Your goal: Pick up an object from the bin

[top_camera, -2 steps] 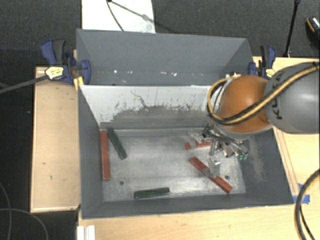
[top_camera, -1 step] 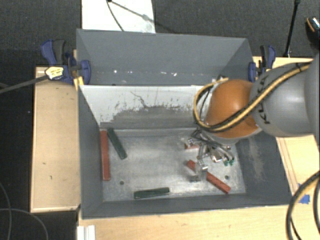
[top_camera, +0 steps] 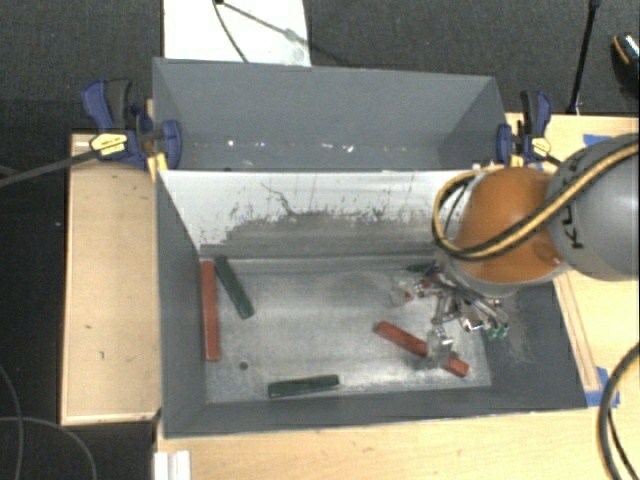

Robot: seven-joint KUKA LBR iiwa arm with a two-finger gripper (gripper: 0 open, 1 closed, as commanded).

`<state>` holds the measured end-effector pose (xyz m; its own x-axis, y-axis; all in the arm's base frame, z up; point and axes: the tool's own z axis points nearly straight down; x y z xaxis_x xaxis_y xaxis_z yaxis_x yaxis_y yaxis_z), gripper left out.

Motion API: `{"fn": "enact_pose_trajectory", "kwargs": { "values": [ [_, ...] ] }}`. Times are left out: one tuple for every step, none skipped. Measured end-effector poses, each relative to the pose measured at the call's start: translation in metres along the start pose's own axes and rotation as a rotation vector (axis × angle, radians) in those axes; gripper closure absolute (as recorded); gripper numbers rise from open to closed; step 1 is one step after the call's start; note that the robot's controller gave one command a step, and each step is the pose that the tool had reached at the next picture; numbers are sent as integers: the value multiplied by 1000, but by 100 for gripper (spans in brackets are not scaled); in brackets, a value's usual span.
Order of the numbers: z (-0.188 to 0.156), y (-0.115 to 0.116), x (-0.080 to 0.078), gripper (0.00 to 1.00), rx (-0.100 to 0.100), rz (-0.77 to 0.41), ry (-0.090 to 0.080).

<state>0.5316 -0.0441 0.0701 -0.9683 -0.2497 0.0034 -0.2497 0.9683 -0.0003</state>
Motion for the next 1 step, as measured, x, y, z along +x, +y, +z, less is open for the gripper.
{"fn": "enact_pose_trajectory", "kwargs": {
  "values": [
    [0, 3, -1, 100, -2, -1, -2]
  ]
}}
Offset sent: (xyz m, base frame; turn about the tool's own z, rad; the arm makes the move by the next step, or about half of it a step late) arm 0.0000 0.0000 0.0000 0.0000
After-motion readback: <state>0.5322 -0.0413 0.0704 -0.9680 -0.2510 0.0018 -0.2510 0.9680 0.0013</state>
